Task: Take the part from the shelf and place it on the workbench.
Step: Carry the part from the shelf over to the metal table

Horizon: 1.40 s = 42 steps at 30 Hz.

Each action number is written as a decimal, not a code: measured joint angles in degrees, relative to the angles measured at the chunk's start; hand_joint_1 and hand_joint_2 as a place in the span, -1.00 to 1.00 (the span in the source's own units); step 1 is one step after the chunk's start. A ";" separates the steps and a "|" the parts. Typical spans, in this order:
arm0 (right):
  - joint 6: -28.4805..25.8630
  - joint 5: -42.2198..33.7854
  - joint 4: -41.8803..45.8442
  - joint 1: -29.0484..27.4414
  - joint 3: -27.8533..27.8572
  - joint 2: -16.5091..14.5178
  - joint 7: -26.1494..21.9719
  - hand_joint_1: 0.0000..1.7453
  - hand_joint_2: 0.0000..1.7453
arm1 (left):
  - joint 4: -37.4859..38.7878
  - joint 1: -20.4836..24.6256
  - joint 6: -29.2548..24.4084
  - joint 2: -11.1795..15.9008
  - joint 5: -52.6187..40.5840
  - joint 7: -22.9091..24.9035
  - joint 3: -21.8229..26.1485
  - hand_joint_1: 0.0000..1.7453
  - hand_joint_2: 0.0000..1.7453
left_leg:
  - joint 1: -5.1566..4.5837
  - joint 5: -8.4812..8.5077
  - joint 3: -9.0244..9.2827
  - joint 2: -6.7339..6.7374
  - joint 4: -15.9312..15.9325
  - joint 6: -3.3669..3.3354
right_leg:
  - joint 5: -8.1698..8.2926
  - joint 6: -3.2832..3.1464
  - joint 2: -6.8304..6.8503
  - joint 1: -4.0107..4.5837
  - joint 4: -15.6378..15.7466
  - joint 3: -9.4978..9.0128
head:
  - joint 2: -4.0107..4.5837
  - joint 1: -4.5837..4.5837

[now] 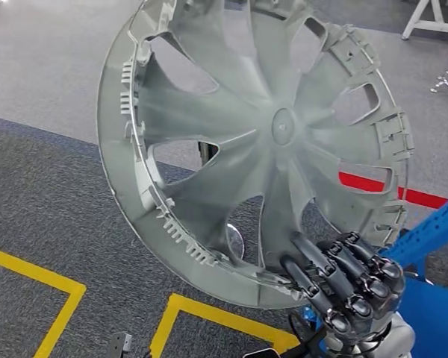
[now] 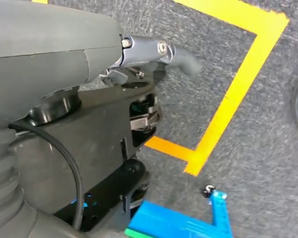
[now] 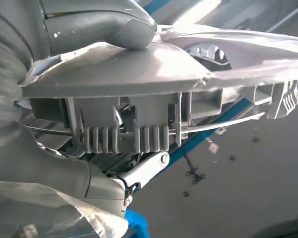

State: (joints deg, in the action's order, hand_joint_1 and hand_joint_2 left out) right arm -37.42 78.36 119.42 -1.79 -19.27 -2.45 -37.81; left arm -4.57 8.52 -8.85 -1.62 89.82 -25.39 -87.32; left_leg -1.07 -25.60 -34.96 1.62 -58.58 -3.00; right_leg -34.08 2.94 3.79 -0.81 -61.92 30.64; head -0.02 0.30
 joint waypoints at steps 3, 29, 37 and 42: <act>0.00 -0.04 -0.11 -0.05 -0.01 0.03 0.00 1.00 1.00 | 0.00 0.28 0.00 -0.15 -0.01 -0.01 -0.05 -1.00 1.00 | 0.11 -0.17 0.16 -2.46 0.02 -0.48 | -3.80 0.20 -3.52 -0.03 -11.16 6.56 | 0.00 -0.38; 0.00 -6.53 -2.79 -3.71 1.42 -2.72 -0.73 1.00 1.00 | 0.00 -0.07 -0.07 0.29 0.01 -0.36 -0.22 -1.00 1.00 | 0.22 -0.53 -0.15 0.41 -0.34 1.09 | 1.66 -0.09 1.45 -0.02 3.46 -1.36 | 0.00 0.11; 0.00 -10.03 -3.36 -6.61 3.17 -3.22 -1.02 1.00 1.00 | 0.00 0.03 0.10 0.23 0.01 -0.60 -0.19 -1.00 1.00 | 0.80 -0.90 0.95 -5.41 0.04 0.36 | 1.34 0.46 -4.35 -0.44 -8.30 8.05 | 0.00 -0.30; 0.00 -11.05 -3.15 -7.38 3.94 -3.60 -1.21 1.00 1.00 | 0.00 0.04 0.07 0.29 0.01 -0.72 -0.16 -1.00 1.00 | 1.07 -1.32 0.58 -8.85 -0.48 1.91 | 5.37 -0.76 -7.95 -0.80 2.90 2.93 | 0.00 -0.40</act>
State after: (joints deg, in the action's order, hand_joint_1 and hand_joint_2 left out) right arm -37.42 67.31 116.27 -9.17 -15.33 -6.05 -39.03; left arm -4.57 8.56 -8.78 -1.33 89.83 -26.11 -87.48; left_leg 0.00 -26.92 -34.38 -7.23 -59.06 -1.08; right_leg -28.72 2.18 -4.17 -1.61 -59.02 33.57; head -0.02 -0.10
